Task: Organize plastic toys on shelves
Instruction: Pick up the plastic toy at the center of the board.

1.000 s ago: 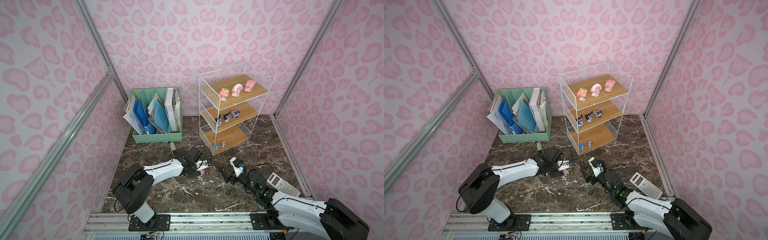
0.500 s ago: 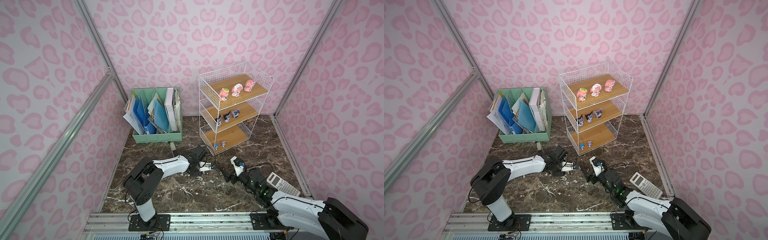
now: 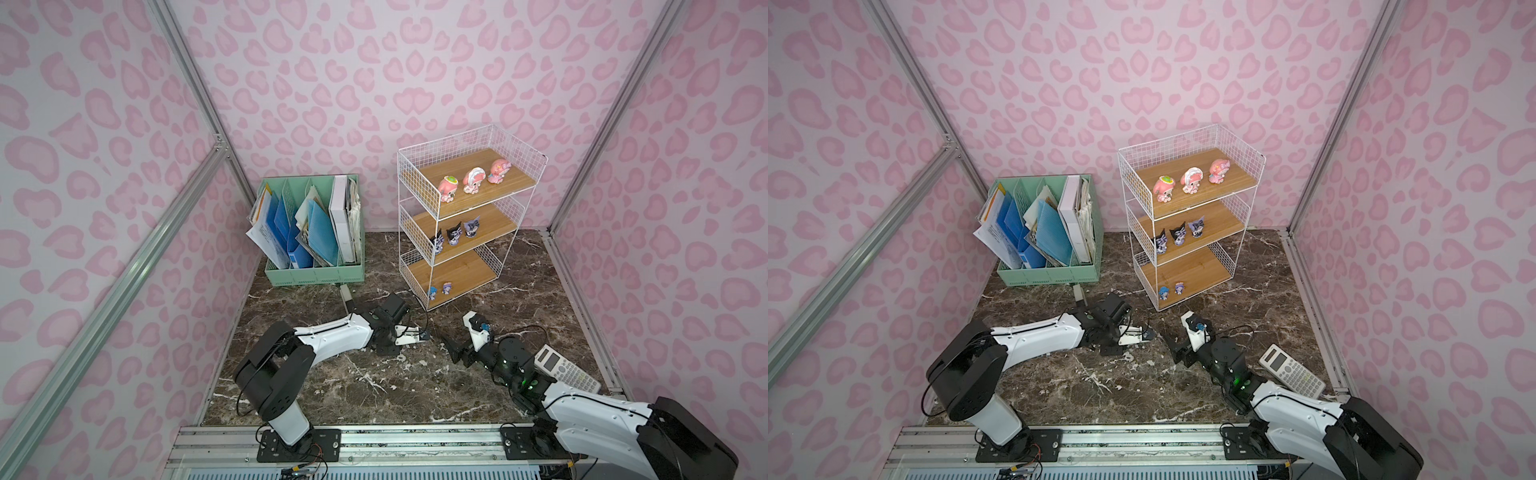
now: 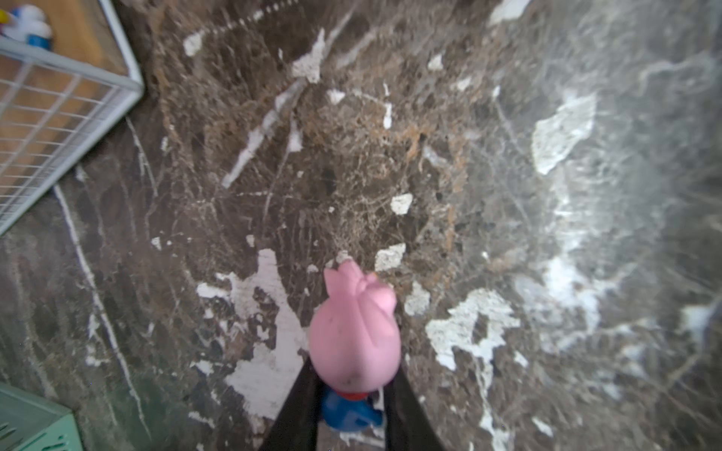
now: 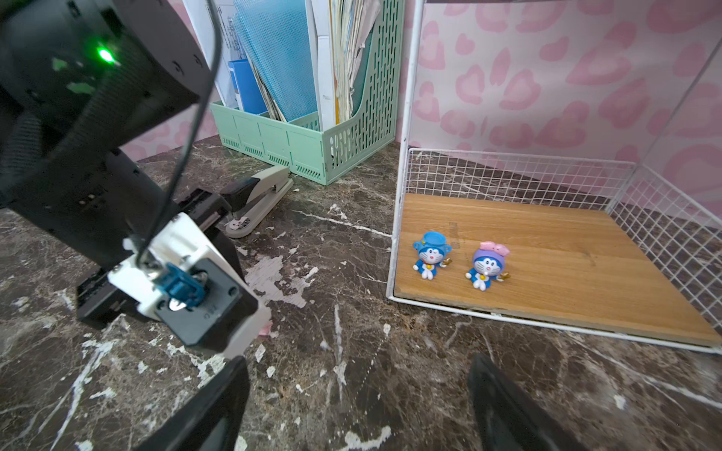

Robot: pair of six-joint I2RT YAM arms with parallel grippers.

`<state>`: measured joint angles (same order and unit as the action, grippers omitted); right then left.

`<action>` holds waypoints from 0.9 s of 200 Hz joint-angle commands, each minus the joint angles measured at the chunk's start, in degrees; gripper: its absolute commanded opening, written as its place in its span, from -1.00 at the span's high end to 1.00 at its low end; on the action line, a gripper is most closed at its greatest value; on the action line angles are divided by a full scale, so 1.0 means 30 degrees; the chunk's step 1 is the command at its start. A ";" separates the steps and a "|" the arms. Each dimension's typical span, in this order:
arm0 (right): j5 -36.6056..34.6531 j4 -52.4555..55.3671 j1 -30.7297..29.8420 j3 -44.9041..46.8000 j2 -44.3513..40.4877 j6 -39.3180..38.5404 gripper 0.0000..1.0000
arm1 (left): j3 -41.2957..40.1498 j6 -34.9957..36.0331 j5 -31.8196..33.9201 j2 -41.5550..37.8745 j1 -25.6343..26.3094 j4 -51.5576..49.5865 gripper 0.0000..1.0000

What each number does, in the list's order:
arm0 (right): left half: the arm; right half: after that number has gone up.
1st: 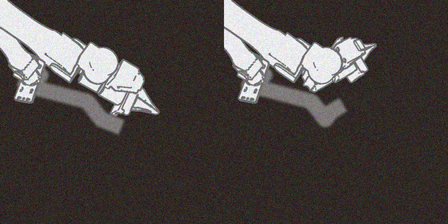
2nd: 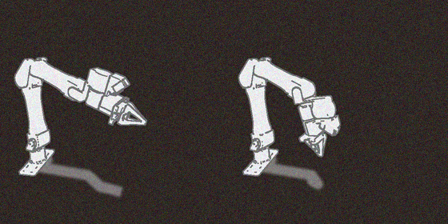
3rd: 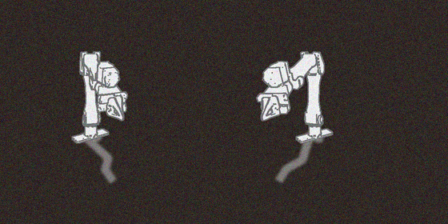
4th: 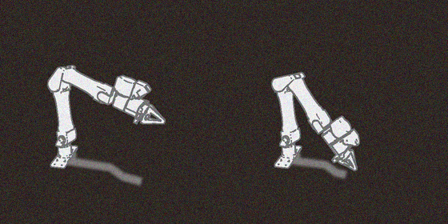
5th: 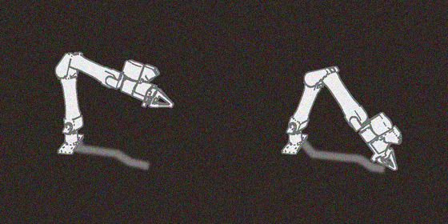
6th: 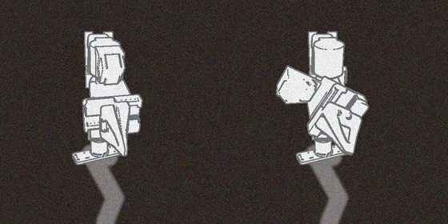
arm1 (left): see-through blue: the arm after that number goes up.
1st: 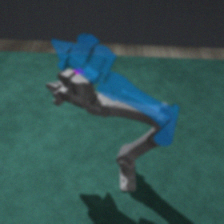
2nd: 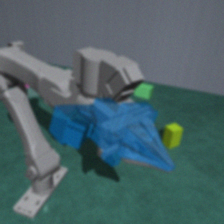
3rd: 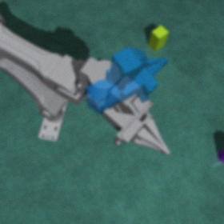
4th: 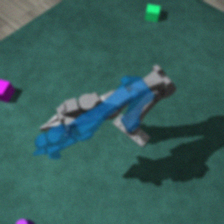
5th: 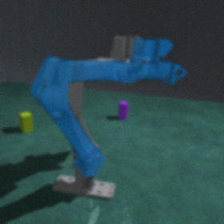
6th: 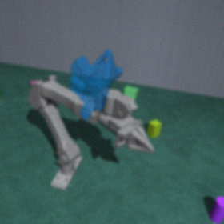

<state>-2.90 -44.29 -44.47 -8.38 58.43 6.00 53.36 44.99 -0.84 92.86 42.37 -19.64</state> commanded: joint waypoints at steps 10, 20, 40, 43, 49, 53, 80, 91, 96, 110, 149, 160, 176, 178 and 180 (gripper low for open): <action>0.1329 0.1296 0.0435 -0.0873 -0.0446 0.1047 -0.76 | -0.0846 -0.2626 -0.2596 -0.1813 -0.0285 0.2557 0.68; 0.2136 0.1703 0.0737 -0.1239 -0.0715 0.1662 -0.76 | -0.1239 -0.3874 -0.3326 -0.2553 -0.0372 0.3737 0.68; 0.3363 0.2671 0.1163 -0.2178 -0.1458 0.3149 -0.76 | -0.2104 -0.6890 -0.4218 -0.3927 -0.0526 0.6128 0.69; 0.3440 0.2845 0.1195 -0.2332 -0.1574 0.3353 -0.76 | -0.2252 -0.7477 -0.4230 -0.4090 -0.0529 0.6487 0.70; 0.3575 0.3314 0.1207 -0.2765 -0.1726 0.3915 -0.76 | -0.2536 -0.8549 -0.4224 -0.4393 -0.0563 0.7436 0.72; 0.3664 0.3645 0.1200 -0.3100 -0.1774 0.4204 -0.76 | -0.2712 -0.9147 -0.4313 -0.4607 -0.0587 0.7827 0.72; 0.4780 0.5740 0.1207 -0.5497 -0.1079 0.6209 -0.72 | -0.4007 -1.2938 -0.4619 -0.5839 -0.0582 1.0531 0.71; 0.5182 0.6394 0.1204 -0.6344 -0.0435 0.6875 -0.68 | -0.4548 -1.3913 -0.4860 -0.6223 -0.0559 1.1429 0.72; 0.5330 0.6581 0.1149 -0.6690 -0.0150 0.7108 -0.65 | -0.4721 -1.4158 -0.5029 -0.6320 -0.0531 1.1708 0.71; 0.5542 0.7113 0.0843 -0.7522 0.0770 0.7029 -0.57 | -0.5068 -1.4894 -0.5148 -0.6668 -0.0511 1.2204 0.71; 0.4117 0.7647 -0.0872 -0.8913 0.2370 0.5467 -0.49 | -0.5049 -1.6313 -0.5226 -0.7333 -0.0384 1.2031 0.71; 0.3449 0.7819 -0.1154 -0.9246 0.2722 0.5057 -0.44 | -0.5045 -1.6367 -0.5091 -0.7437 -0.0297 1.1822 0.72; 0.2966 0.7582 -0.1205 -0.9453 0.3089 0.5001 -0.38 | -0.5174 -1.6475 -0.5131 -0.7566 -0.0217 1.1776 0.72; 0.2901 0.7527 -0.1203 -0.9496 0.3119 0.5002 -0.37 | -0.5208 -1.6480 -0.5137 -0.7572 -0.0210 1.1787 0.72; 0.2870 0.7469 -0.1210 -0.9500 0.3149 0.5002 -0.36 | -0.5217 -1.6503 -0.5139 -0.7596 -0.0222 1.1789 0.72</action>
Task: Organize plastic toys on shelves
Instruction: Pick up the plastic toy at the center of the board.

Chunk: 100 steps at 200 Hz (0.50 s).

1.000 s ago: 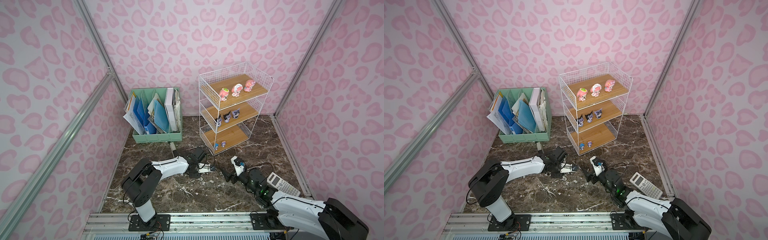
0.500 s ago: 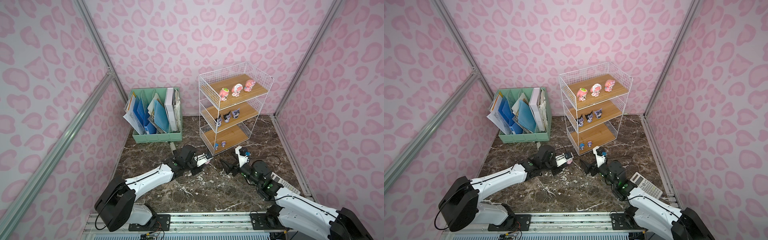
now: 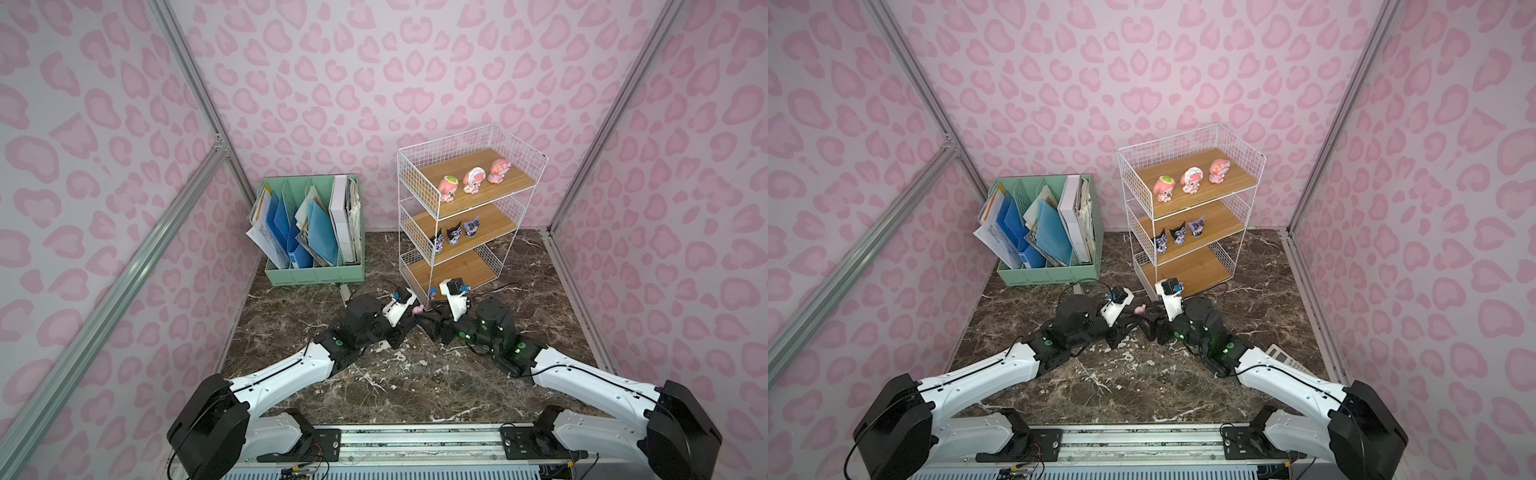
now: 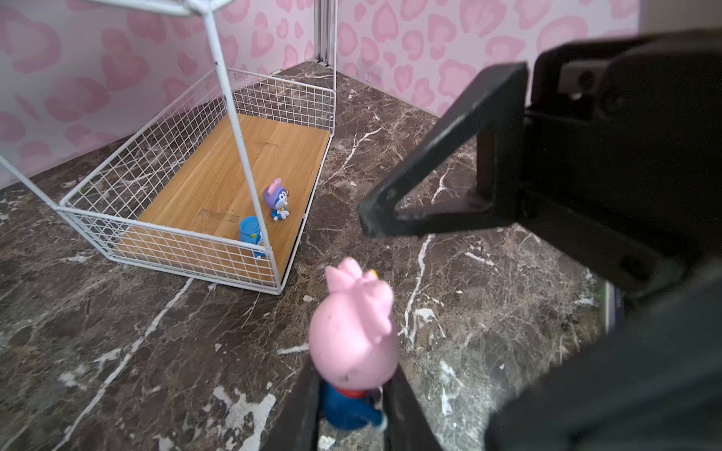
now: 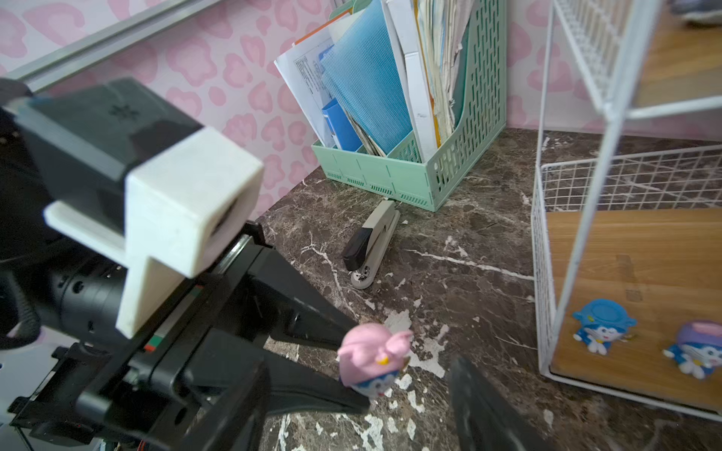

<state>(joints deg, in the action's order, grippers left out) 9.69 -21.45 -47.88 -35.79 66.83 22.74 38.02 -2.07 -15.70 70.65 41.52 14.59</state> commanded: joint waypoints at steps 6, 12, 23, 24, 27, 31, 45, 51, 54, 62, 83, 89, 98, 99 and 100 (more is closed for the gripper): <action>-0.1356 -0.0348 -0.0077 -0.0411 0.0420 -0.0612 -0.33 | -0.0153 -0.0835 -0.0211 -0.0244 0.0080 0.0353 0.72; -0.1335 -0.0483 -0.0081 -0.0485 0.0498 -0.0647 -0.31 | -0.0162 -0.0855 -0.0207 -0.0285 0.0129 0.0324 0.72; -0.1333 -0.0596 -0.0067 -0.0683 0.0672 -0.0695 -0.25 | -0.0222 -0.0907 -0.0155 -0.0346 0.0162 0.0319 0.72; -0.1345 -0.0605 -0.0081 -0.0690 0.0683 -0.0695 -0.25 | -0.0222 -0.0915 -0.0155 -0.0361 0.0163 0.0321 0.72; -0.1377 -0.0612 -0.0072 -0.0758 0.0732 -0.0689 -0.24 | -0.0222 -0.0922 -0.0141 -0.0397 0.0165 0.0322 0.72; -0.1352 -0.0627 -0.0070 -0.0787 0.0783 -0.0674 -0.21 | -0.0248 -0.0919 -0.0129 -0.0420 0.0165 0.0364 0.72; -0.1193 -0.0642 -0.0077 -0.0953 0.0991 -0.0654 -0.13 | -0.0281 -0.0937 -0.0094 -0.0516 0.0165 0.0431 0.72; -0.1003 -0.0670 -0.0068 -0.0985 0.1075 -0.0604 -0.10 | -0.0289 -0.0956 -0.0043 -0.0523 0.0161 0.0439 0.72; -0.0931 -0.0708 -0.0066 -0.0993 0.1100 -0.0586 -0.10 | -0.0289 -0.0967 -0.0025 -0.0523 0.0157 0.0440 0.72; -0.0600 -0.0784 -0.0068 -0.0982 0.1154 -0.0475 -0.06 | -0.0267 -0.0969 -0.0036 -0.0498 0.0143 0.0467 0.72; -0.0302 -0.1047 -0.0113 -0.0776 0.1140 -0.0215 0.01 | -0.0175 -0.1111 -0.0089 -0.0378 0.0148 0.0747 0.72; -0.0298 -0.1081 -0.0101 -0.0705 0.1160 -0.0173 0.04 | -0.0165 -0.1196 -0.0120 -0.0334 0.0155 0.0857 0.72; -0.0248 -0.1025 -0.0124 -0.0693 0.1190 -0.0144 0.07 | -0.0143 -0.1272 -0.0197 -0.0293 0.0159 0.1016 0.72; -0.0246 -0.1009 -0.0124 -0.0695 0.1190 -0.0142 0.08 | -0.0124 -0.1273 -0.0206 -0.0291 0.0162 0.1021 0.72; -0.0230 -0.1002 -0.0110 -0.0681 0.1191 -0.0155 0.08 | -0.0115 -0.1259 -0.0210 -0.0290 0.0149 0.1023 0.72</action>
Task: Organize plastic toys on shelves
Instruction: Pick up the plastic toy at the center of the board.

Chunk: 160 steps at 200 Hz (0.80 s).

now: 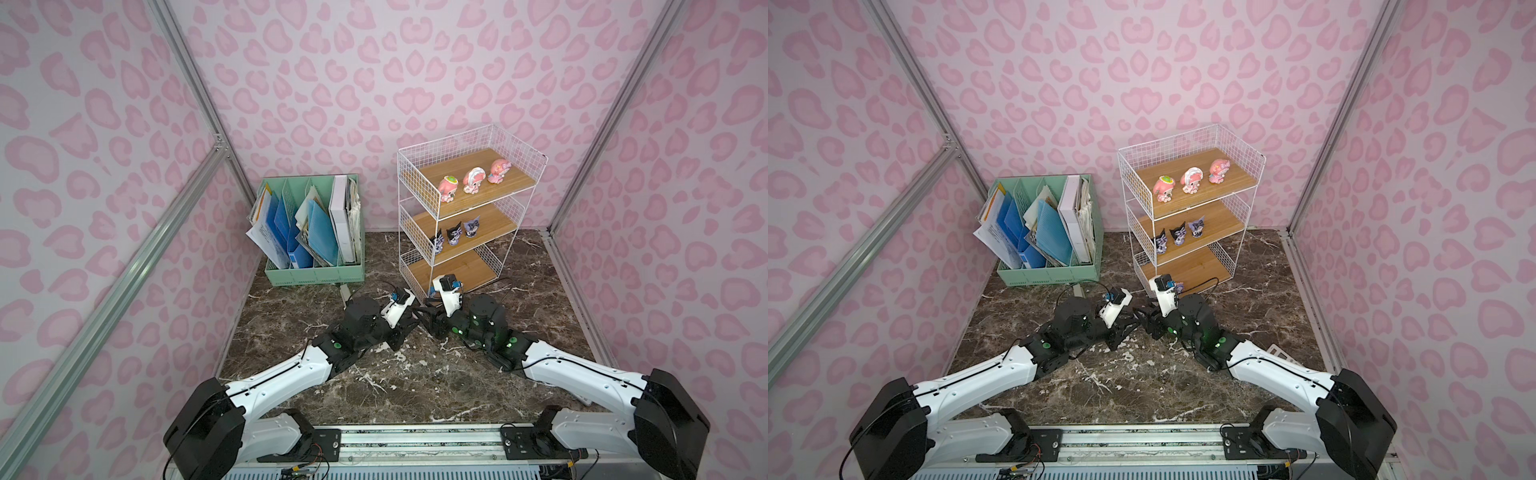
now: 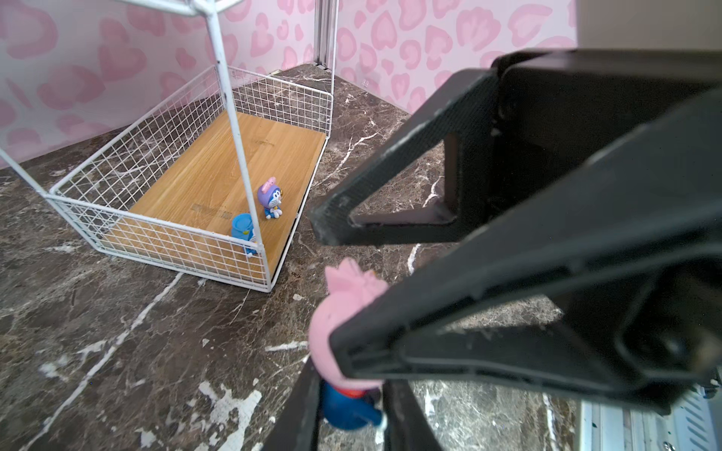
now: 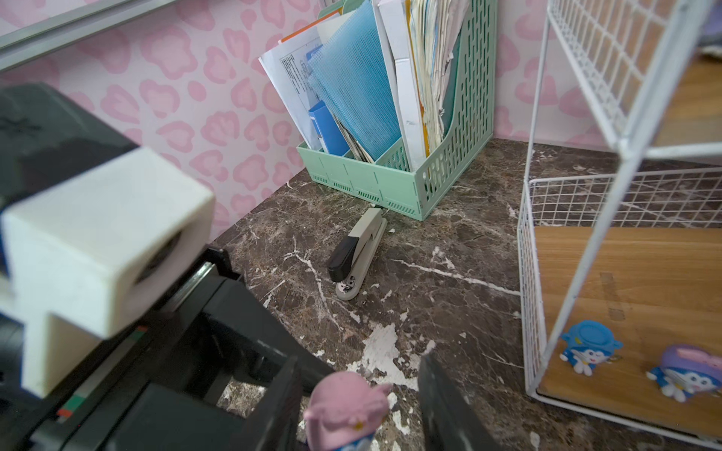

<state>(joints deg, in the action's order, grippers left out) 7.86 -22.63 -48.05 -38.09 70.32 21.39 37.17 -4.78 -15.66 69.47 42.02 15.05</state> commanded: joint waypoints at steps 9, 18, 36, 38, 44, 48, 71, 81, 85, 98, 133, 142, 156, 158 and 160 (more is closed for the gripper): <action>0.0504 -0.0601 -0.0064 0.0093 0.0025 0.0340 0.12 | 0.0188 -0.0429 -0.0243 0.0155 -0.0010 0.0902 0.72; 0.0567 -0.0602 -0.0060 0.0093 0.0003 0.0376 0.13 | 0.0237 -0.0484 -0.0231 0.0191 -0.0003 0.0931 0.72; 0.0740 -0.0661 -0.0040 0.0142 -0.0034 0.0486 0.15 | 0.0181 -0.0517 -0.0199 0.0214 -0.0006 0.1044 0.72; 0.0747 -0.0667 -0.0053 0.0153 -0.0034 0.0488 0.16 | 0.0165 -0.0532 -0.0200 0.0220 -0.0018 0.1047 0.72; 0.0807 -0.0669 -0.0053 0.0146 -0.0006 0.0486 0.20 | 0.0177 -0.0561 -0.0214 0.0221 -0.0003 0.1076 0.72; 0.0836 -0.0660 -0.0046 0.0141 -0.0004 0.0516 0.23 | 0.0179 -0.0586 -0.0228 0.0221 -0.0003 0.1077 0.72; 0.0897 -0.0688 -0.0062 0.0166 -0.0032 0.0621 0.38 | 0.0197 -0.0598 -0.0287 0.0221 -0.0015 0.1107 0.72; 0.0818 -0.0769 -0.0049 0.0216 -0.0132 0.0686 0.42 | 0.0194 -0.0575 -0.0288 0.0243 -0.0003 0.1063 0.72; 0.0762 -0.0776 -0.0043 0.0248 -0.0164 0.0706 0.43 | 0.0191 -0.0574 -0.0266 0.0250 -0.0003 0.1049 0.72; 0.0664 -0.0751 -0.0026 0.0259 -0.0266 0.0641 0.45 | 0.0208 -0.0570 -0.0287 0.0295 -0.0003 0.1019 0.71; 0.0209 -0.0353 0.0121 0.0252 -0.0487 0.0182 0.53 | 0.0292 -0.0525 -0.0443 0.0579 0.0012 0.0889 0.57; 0.0208 -0.0309 0.0238 0.0333 -0.0545 0.0111 0.53 | 0.0361 -0.0416 -0.0654 0.0685 0.0019 0.0757 0.55; 0.0281 -0.0258 0.0413 0.0471 -0.0670 -0.0092 0.54 | 0.0470 -0.0454 -0.0806 0.0919 0.0012 0.0704 0.48; 0.0267 -0.0236 0.0434 0.0499 -0.0676 -0.0118 0.54 | 0.0494 -0.0480 -0.0813 0.0953 0.0001 0.0720 0.45; 0.0241 -0.0224 0.0454 0.0520 -0.0699 -0.0103 0.54 | 0.0514 -0.0479 -0.0829 0.1012 0.0020 0.0725 0.41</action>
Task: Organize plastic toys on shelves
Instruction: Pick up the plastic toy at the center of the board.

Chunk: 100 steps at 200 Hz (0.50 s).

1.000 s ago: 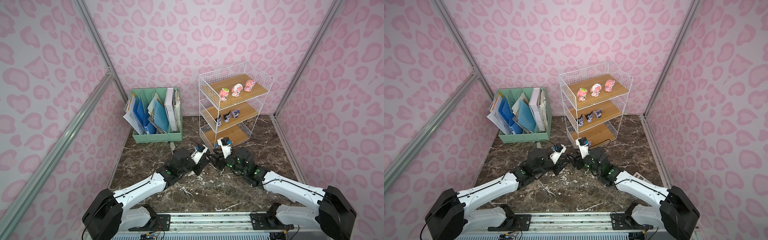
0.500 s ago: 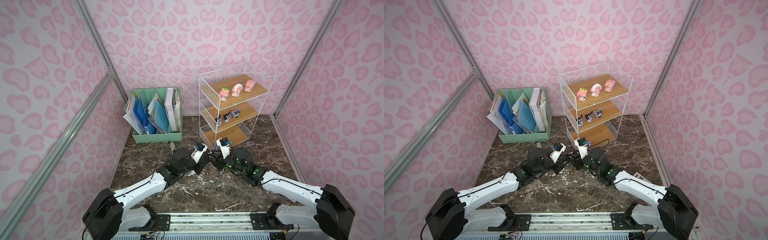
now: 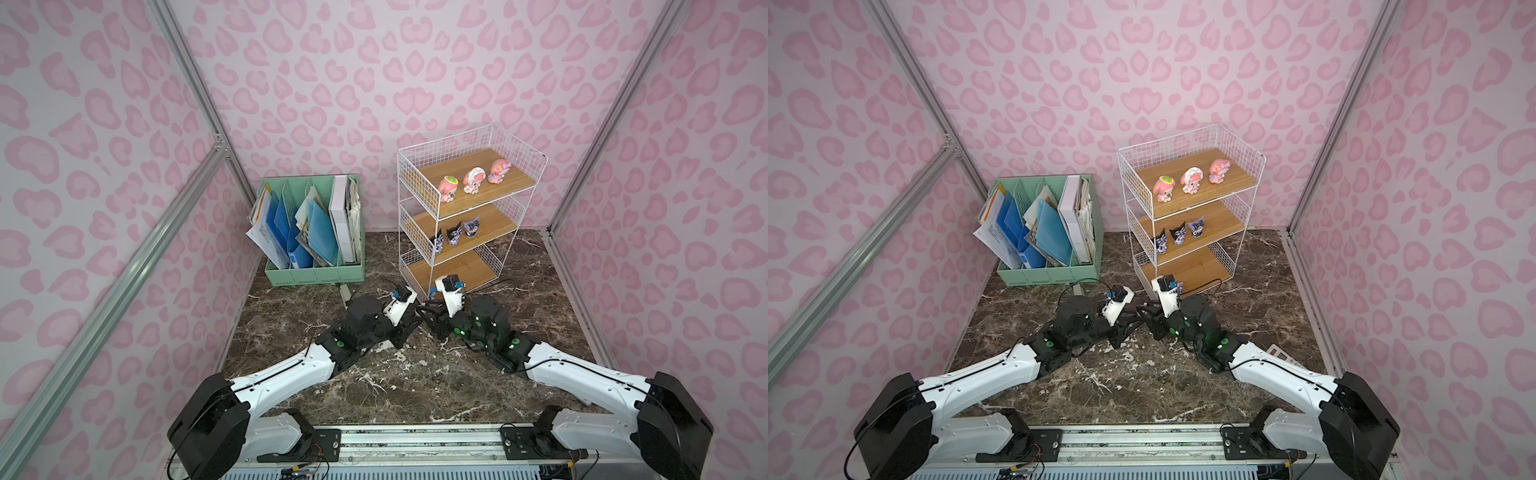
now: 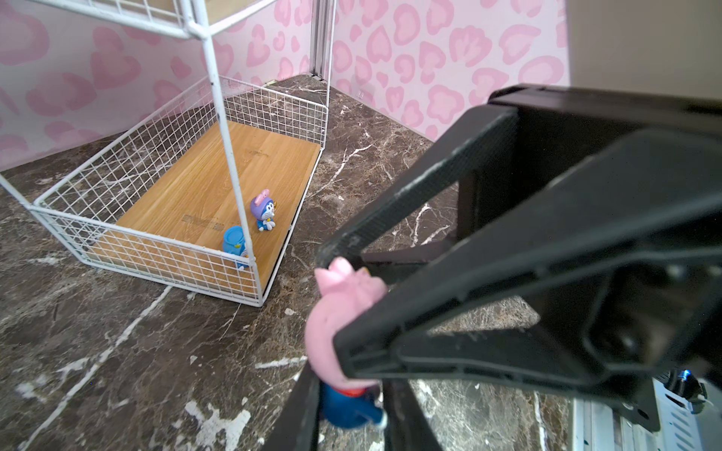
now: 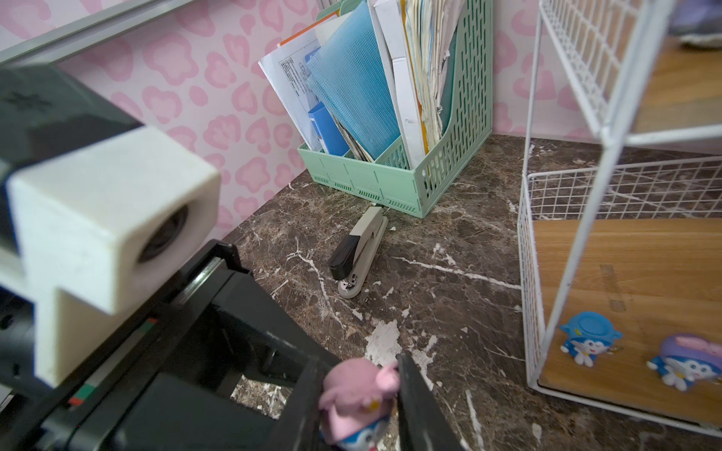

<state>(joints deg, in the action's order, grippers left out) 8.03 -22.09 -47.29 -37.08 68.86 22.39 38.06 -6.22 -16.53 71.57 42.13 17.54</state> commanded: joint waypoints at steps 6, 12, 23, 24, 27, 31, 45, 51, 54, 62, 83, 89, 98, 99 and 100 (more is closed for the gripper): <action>0.0096 -0.0322 0.0274 0.0219 -0.0262 -0.0445 0.54 | 0.0246 -0.0036 -0.0646 0.0418 -0.0017 -0.0085 0.35; 0.0051 -0.0192 0.0360 0.0234 -0.0320 -0.0489 0.54 | 0.0261 -0.0032 -0.0736 0.0544 -0.0011 -0.0050 0.30; -0.0215 0.0063 0.0490 0.0287 -0.0408 -0.0586 0.54 | 0.0319 -0.0058 -0.0827 0.0753 -0.0010 -0.0004 0.17; -0.0260 0.0094 0.0509 0.0288 -0.0416 -0.0598 0.54 | 0.0319 -0.0062 -0.0836 0.0767 -0.0010 0.0004 0.15; -0.0343 0.0184 0.0559 0.0312 -0.0445 -0.0618 0.55 | 0.0345 -0.0065 -0.0859 0.0828 -0.0010 0.0012 0.12; -0.0472 0.0274 0.0627 0.0320 -0.0479 -0.0651 0.54 | 0.0389 -0.0059 -0.0911 0.0913 -0.0032 0.0013 0.09; -0.0900 0.0737 0.0874 0.0419 -0.0569 -0.0843 0.54 | 0.0588 -0.0164 -0.0746 0.1251 -0.0010 -0.0252 0.03; -0.1163 0.0909 0.0980 0.0471 -0.0597 -0.0923 0.55 | 0.0719 -0.0254 -0.0620 0.1402 -0.0035 -0.0450 -0.01; -0.1305 0.0971 0.1035 0.0503 -0.0600 -0.0981 0.55 | 0.0776 -0.0276 -0.0591 0.1486 -0.0031 -0.0558 -0.02; -0.1640 0.1118 0.1195 0.0660 -0.0629 -0.1124 0.54 | 0.0847 -0.0300 -0.0462 0.1662 -0.0018 -0.0689 -0.04; -0.2392 0.0916 0.2067 0.1451 -0.0464 -0.1282 0.55 | 0.0546 -0.0469 0.0549 0.1752 -0.0022 -0.0464 -0.14; -0.2513 0.0690 0.2432 0.1732 -0.0283 -0.1257 0.55 | 0.0497 -0.0496 0.0914 0.1690 -0.0010 -0.0497 -0.18; -0.2611 0.0305 0.2988 0.2066 0.0040 -0.1217 0.55 | 0.0614 -0.0507 0.1514 0.1632 -0.0014 -0.0954 -0.20; -0.2615 0.0245 0.3062 0.2115 0.0086 -0.1206 0.55 | 0.0643 -0.0506 0.1579 0.1617 -0.0012 -0.1042 -0.21; -0.2617 0.0215 0.3113 0.2125 0.0124 -0.1200 0.55 | 0.0672 -0.0520 0.1641 0.1610 -0.0025 -0.1115 -0.21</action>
<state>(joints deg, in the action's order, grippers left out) 3.25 -19.66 -41.01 -32.71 67.68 19.35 39.70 -7.27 -16.43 76.77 42.13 15.81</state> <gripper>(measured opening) 0.292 0.591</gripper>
